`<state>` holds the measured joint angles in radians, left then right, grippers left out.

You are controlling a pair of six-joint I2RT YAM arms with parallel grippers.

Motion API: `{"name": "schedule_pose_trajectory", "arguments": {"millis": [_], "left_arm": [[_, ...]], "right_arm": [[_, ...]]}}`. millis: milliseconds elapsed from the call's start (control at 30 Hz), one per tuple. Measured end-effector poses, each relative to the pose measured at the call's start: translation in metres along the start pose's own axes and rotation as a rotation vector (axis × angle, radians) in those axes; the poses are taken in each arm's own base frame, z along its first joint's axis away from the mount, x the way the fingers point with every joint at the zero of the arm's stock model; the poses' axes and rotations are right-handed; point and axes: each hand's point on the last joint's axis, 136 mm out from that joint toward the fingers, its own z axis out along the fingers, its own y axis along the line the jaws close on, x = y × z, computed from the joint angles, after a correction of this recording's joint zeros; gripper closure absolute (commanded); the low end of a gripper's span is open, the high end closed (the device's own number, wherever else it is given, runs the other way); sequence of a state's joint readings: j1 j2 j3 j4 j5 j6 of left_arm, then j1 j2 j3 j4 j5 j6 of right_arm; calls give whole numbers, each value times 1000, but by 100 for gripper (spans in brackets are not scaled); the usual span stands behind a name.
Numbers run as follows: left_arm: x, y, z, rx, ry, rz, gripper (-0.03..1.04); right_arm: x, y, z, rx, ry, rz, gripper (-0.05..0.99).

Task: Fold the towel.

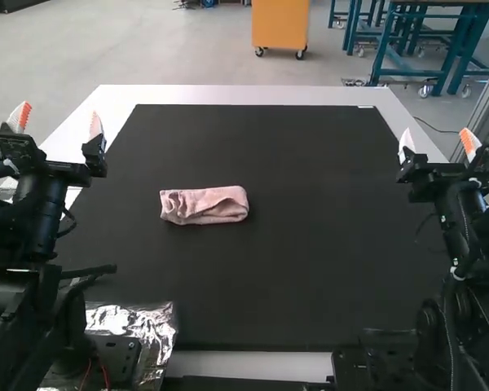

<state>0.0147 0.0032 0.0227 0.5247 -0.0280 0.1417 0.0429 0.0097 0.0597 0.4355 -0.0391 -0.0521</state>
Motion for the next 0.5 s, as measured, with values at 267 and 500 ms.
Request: {"name": "schedule_pose_trajectory", "arguments": {"millis": [267, 500], "left_arm": [[73, -6, -11, -13, 288, -125, 4], [132, -17, -38, -29, 557, -266, 4]], "right_arm": [[43, -8, -4, 46, 118, 45, 2], [120, -26, -28, 161, 443, 49, 2]]}}
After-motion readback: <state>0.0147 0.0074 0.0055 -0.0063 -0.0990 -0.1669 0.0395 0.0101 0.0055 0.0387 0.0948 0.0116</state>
